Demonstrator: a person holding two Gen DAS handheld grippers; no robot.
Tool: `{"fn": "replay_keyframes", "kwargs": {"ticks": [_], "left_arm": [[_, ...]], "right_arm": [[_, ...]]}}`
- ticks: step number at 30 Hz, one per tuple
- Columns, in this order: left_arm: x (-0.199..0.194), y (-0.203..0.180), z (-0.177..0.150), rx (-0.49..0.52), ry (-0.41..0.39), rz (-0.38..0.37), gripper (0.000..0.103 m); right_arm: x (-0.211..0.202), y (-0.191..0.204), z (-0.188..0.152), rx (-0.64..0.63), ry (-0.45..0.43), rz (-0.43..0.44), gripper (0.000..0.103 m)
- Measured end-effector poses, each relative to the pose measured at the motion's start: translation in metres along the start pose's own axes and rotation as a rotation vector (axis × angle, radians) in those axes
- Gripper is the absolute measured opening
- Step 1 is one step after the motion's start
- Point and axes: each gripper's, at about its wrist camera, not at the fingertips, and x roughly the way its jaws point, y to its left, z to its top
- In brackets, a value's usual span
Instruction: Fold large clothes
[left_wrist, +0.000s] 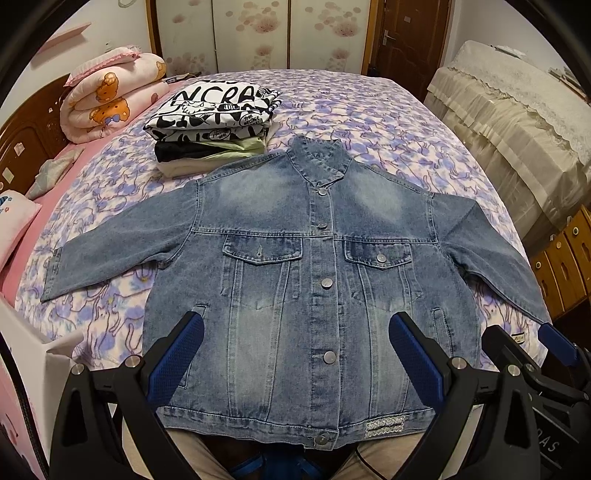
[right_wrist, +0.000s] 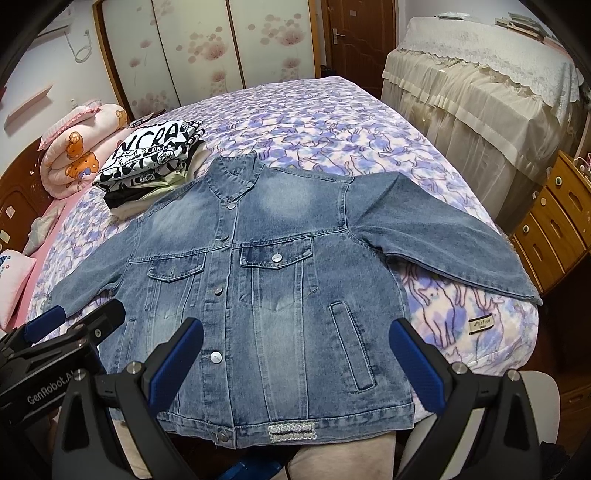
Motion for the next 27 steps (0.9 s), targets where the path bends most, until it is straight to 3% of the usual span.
{"fn": "replay_keyframes", "kwargs": {"ticks": [10,18,27], "left_arm": [[0.001,-0.009,0.013,0.006,-0.004,0.007,0.099],[0.0,-0.007,0.024,-0.015,0.005,-0.045,0.099],[-0.008,-0.018,0.036,0.017,-0.036,-0.046,0.099]], "right_arm": [[-0.001,0.001,0.0,-0.01,-0.028,0.018,0.101],[-0.004,-0.005,0.011,-0.009,-0.051,0.034,0.101],[-0.009,-0.013,0.025,-0.023,-0.085,0.034,0.101]]}}
